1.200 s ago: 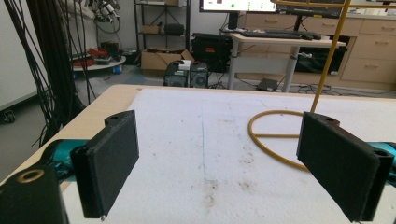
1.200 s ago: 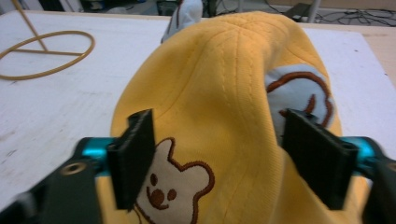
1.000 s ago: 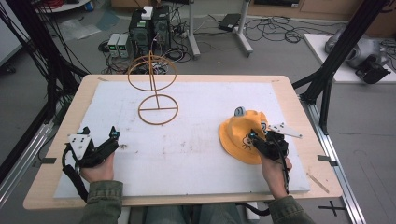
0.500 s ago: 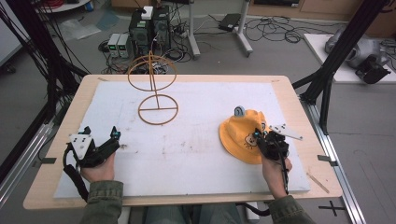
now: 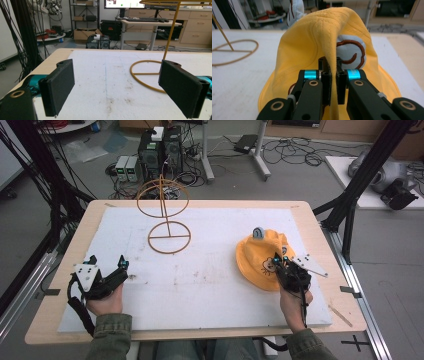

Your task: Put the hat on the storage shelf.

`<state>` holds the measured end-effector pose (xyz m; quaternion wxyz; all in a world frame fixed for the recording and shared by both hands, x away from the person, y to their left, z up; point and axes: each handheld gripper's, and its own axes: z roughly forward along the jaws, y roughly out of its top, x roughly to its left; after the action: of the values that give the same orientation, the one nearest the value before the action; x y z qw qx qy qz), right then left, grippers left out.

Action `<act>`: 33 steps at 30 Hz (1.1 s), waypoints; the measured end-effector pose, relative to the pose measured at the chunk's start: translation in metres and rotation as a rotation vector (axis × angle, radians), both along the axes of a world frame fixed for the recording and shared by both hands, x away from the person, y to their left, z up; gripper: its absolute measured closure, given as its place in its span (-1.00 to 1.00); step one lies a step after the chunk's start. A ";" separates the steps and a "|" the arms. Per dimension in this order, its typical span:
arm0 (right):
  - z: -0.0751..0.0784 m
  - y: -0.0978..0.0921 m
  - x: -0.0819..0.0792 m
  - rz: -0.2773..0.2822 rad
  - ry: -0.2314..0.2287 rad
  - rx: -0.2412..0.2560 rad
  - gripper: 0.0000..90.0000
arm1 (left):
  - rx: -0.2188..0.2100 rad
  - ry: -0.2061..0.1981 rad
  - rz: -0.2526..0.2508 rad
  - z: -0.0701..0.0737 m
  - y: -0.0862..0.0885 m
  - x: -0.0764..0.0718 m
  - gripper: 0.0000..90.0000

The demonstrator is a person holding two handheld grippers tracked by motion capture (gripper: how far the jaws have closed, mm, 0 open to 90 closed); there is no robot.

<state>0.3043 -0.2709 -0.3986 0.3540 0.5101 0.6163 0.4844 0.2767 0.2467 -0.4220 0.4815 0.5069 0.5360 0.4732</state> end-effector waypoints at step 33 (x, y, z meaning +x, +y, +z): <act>0.142 0.076 0.019 0.121 -0.449 0.107 0.96 | -0.073 -0.020 0.009 -0.001 0.006 0.000 -0.69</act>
<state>0.3233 -0.1946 -0.2564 0.4251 0.3696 0.5251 0.6379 0.2766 0.2530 -0.4226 0.5029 0.4816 0.5505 0.4606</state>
